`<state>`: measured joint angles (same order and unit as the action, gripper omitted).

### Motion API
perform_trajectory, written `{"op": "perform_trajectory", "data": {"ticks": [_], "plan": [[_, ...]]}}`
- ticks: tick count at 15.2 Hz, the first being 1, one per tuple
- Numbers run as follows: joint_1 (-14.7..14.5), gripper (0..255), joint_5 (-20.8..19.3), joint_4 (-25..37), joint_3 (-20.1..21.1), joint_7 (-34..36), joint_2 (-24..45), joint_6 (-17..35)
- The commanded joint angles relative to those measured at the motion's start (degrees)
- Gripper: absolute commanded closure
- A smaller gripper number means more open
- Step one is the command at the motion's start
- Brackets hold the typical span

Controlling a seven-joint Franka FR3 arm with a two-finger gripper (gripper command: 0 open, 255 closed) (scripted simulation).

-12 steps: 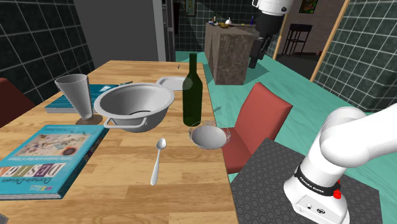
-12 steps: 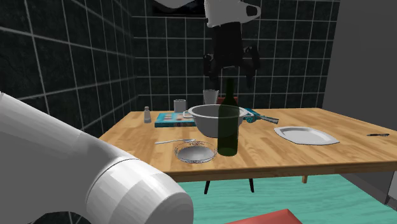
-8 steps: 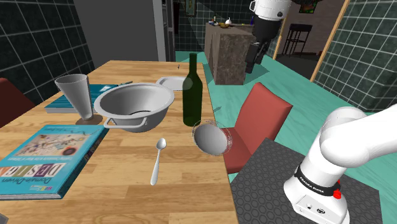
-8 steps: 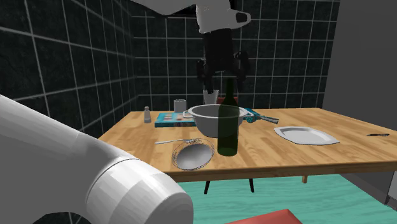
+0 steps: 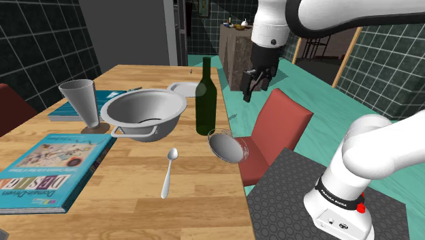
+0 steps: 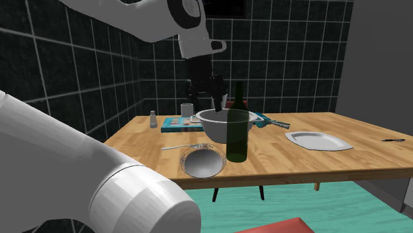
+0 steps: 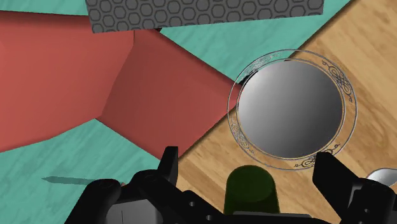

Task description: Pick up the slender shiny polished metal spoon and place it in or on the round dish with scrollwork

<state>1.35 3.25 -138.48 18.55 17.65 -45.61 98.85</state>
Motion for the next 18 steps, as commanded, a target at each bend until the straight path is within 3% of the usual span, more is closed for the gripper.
{"op": "perform_trajectory", "data": {"ticks": [1, 6, 11, 15, 18], "plan": [[0.4, 0, 1.5, -0.2, 3.4, 5.3, 1.5, 1.4], [2.3, 0, 4.3, 1.5, 12.3, 18.1, 7.7, 5.2], [6.2, 0, 4.3, 5.7, 22.0, 31.7, 16.7, 9.1], [10.9, 0, 0.8, 10.7, 30.7, 44.1, 26.3, 11.8], [15.1, 0, -5.6, 15.5, 38.0, 55.4, 36.1, 13.1]]}}
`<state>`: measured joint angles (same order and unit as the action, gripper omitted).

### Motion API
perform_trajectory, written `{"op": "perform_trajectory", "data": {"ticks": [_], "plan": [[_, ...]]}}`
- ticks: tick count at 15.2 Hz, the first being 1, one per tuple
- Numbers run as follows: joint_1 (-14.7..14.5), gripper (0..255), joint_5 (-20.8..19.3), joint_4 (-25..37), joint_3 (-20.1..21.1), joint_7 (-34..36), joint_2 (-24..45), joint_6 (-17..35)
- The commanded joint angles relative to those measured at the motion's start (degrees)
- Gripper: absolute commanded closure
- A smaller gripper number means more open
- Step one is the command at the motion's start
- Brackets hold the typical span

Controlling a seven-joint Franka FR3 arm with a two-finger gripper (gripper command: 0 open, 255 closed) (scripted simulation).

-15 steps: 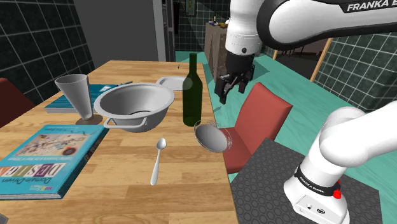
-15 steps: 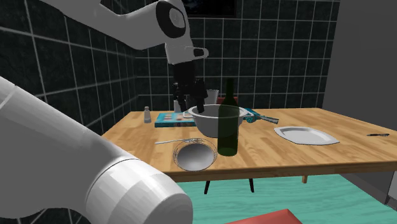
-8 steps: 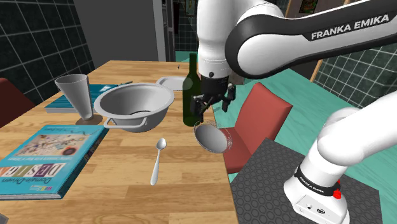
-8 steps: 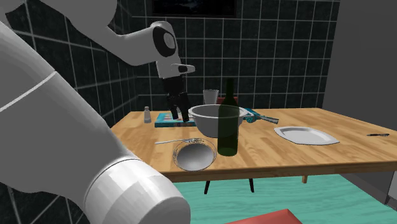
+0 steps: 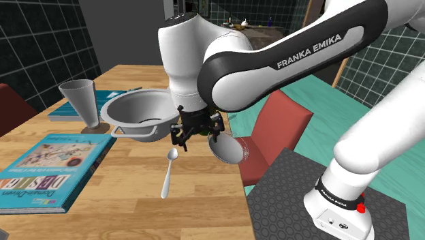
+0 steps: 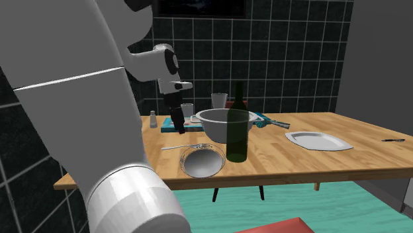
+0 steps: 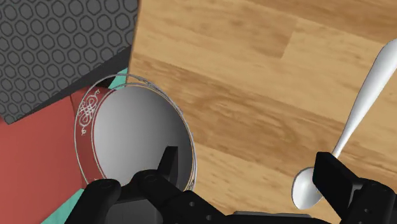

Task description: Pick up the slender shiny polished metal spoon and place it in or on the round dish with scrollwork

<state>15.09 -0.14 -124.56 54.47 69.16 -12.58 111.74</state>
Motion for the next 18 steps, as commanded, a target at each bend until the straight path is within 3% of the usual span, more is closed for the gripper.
{"op": "perform_trajectory", "data": {"ticks": [1, 3, 4, 8, 9, 10, 18], "plan": [[2.5, 0, -5.5, 3.4, 4.4, 8.3, 7.2, 0.2], [2.7, 0, -13.8, 7.6, 7.5, 18.2, 17.0, -0.7], [1.1, 0, -17.9, 9.9, 7.4, 22.8, 21.8, -1.6], [-9.2, 0, -27.9, 19.7, 1.4, 35.0, 36.0, -5.3], [-11.7, 0, -29.3, 22.4, -0.3, 37.1, 38.7, -6.1], [-12.2, 0, -29.5, 22.8, -0.7, 37.3, 39.1, -6.1], [-12.0, 0, -31.7, 19.1, -2.2, 38.7, 40.8, -1.5]]}}
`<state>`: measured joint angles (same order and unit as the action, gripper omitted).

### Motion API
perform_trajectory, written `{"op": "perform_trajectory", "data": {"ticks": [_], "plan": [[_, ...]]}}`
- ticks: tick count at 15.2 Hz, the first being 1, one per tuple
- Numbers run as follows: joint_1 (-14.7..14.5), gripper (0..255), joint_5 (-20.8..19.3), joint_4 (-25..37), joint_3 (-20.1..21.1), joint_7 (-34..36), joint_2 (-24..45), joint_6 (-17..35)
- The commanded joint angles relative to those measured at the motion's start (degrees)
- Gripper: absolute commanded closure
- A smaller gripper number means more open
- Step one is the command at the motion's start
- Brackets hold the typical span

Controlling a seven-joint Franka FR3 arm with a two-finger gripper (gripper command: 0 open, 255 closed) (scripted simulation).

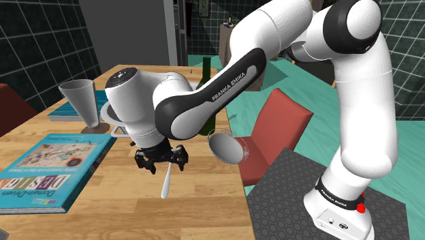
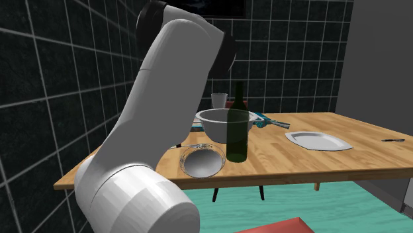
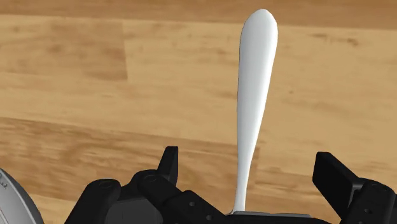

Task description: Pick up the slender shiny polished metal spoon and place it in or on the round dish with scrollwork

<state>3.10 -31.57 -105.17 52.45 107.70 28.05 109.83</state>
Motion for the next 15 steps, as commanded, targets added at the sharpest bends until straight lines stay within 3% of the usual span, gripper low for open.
{"op": "perform_trajectory", "data": {"ticks": [1, 7, 8, 15], "plan": [[0.0, 0, -0.2, -0.3, -0.1, 0.2, 0.2, 0.5], [0.0, 0, -0.2, -0.3, -0.1, 0.2, 0.2, 0.4], [0.0, 255, -0.2, -0.3, -0.1, 0.2, 0.2, 0.4], [-0.1, 255, -0.3, -0.4, -0.2, 0.3, 0.2, 0.5]]}}
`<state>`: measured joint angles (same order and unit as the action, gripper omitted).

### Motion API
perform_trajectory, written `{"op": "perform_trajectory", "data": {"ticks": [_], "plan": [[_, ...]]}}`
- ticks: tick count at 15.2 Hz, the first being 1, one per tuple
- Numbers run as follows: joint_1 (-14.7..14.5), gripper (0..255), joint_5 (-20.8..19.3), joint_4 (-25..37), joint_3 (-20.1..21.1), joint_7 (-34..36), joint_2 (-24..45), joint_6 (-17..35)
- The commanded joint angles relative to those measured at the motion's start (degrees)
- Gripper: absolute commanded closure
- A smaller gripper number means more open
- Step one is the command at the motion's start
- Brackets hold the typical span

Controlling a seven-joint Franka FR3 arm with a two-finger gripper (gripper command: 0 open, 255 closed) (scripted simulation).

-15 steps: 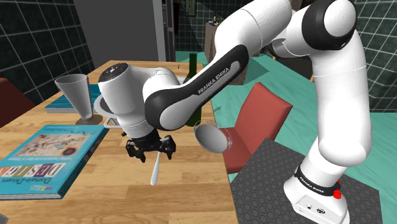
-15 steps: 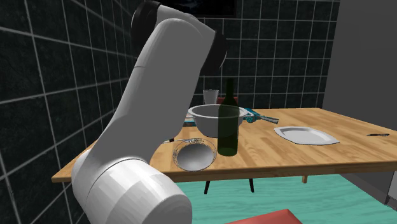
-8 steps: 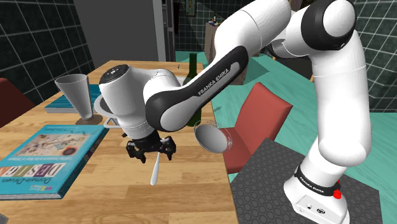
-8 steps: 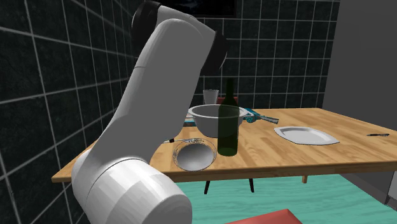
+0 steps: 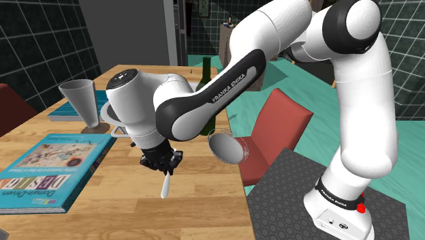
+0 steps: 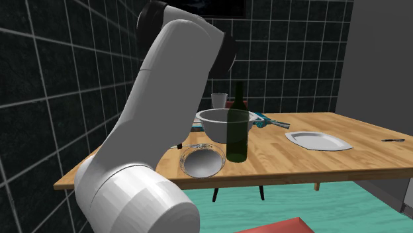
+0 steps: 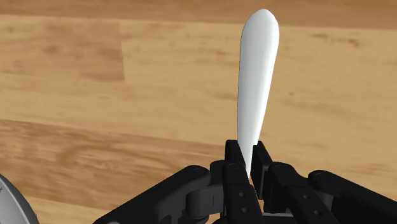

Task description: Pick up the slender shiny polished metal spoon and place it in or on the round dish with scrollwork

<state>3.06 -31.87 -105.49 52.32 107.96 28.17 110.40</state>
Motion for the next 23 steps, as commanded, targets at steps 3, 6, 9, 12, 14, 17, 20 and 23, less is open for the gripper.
{"op": "perform_trajectory", "data": {"ticks": [3, 6, 9, 12, 14, 17, 20, 23], "plan": [[0.2, 255, 0.5, 0.2, 0.3, -0.4, -0.4, -0.6], [0.7, 255, 1.6, 1.1, 1.1, -1.2, -1.6, -2.2], [1.2, 255, 2.7, 2.0, 1.8, -2.1, -2.7, -3.8], [1.6, 255, 3.8, 3.1, 2.4, -2.9, -3.8, -5.5], [1.8, 255, 4.4, 3.9, 2.8, -3.4, -4.5, -6.6], [2.1, 255, 5.3, 5.2, 3.3, -4.2, -5.4, -8.4], [2.3, 255, 6.1, 6.7, 3.8, -4.9, -6.2, -10.2], [2.4, 255, 6.8, 8.3, 4.2, -5.6, -6.9, -12.1]]}}
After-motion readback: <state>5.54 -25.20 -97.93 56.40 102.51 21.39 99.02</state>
